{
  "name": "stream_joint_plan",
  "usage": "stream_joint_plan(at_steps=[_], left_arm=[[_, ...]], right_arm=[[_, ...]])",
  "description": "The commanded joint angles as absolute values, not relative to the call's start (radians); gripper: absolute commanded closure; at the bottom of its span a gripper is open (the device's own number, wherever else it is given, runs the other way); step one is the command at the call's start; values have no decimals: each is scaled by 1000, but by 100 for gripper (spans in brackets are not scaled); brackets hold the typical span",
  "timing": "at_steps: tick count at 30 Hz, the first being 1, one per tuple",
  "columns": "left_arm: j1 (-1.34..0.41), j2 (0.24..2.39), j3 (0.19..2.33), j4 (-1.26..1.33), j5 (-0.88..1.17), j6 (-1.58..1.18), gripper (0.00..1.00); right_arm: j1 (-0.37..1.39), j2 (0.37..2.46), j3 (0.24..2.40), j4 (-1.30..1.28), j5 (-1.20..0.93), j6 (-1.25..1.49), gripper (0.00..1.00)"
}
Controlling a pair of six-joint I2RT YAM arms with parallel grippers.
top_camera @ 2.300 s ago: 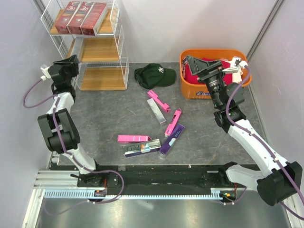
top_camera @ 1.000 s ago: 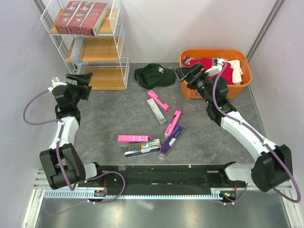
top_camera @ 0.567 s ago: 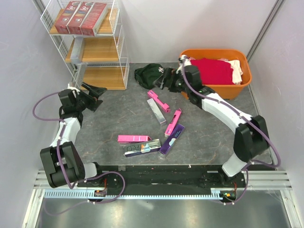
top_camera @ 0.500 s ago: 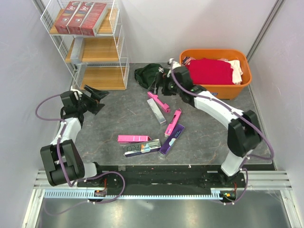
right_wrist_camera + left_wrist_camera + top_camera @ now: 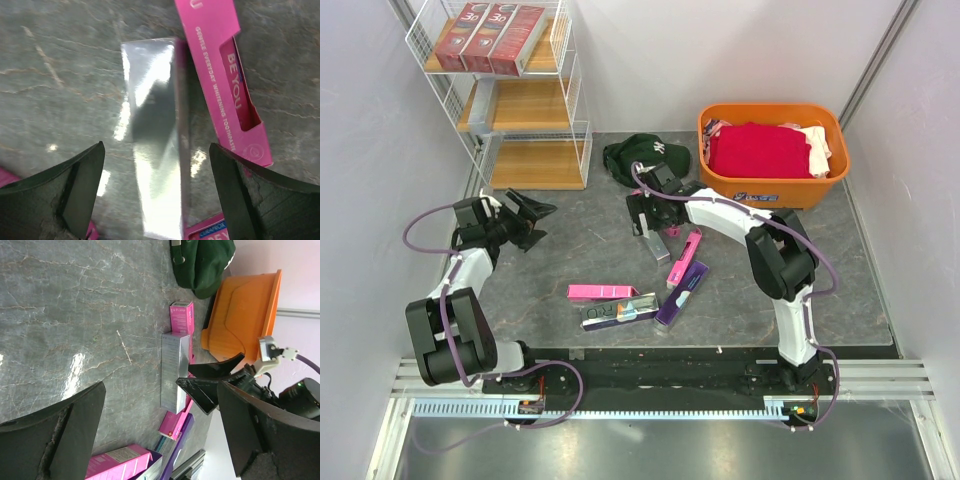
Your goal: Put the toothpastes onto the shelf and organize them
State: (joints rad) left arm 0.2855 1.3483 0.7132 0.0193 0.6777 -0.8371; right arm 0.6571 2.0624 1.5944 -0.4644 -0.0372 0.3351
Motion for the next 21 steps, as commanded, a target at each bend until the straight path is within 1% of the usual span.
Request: stream_joint_plan(at_steps=[1,4,10,13,14,18,19,20,21], left_arm=[[282,1356,703,14,695,-782,1],[282,1365,703,12,699,-778,1],[282,1371,696,12,706,-776,1],[282,1365,695,6,709,-772,1],[282,1364,695,6,709,-773,1],[281,1355,698,6,719,-779,1],[282,1350,698,6,719,-779,1],[282,1350,703,6,719,-779,1],[281,1348,706,6,722,-779,1]], right_arm=[[655,2074,1641,-505,25,298,7],[657,2101,1652,-503,5,301,10],[681,2167,1683,-495,27,307,12],[709,2190,1709,-511,87,302,17],[722,2192,1718,-520,151,301,18],[742,2192,1735,-549,258,291,20],[742,2191,1735,-549,264,285,22],[744,2189,1736,-551,267,284,28],[744,2183,1736,-551,273,282,31]])
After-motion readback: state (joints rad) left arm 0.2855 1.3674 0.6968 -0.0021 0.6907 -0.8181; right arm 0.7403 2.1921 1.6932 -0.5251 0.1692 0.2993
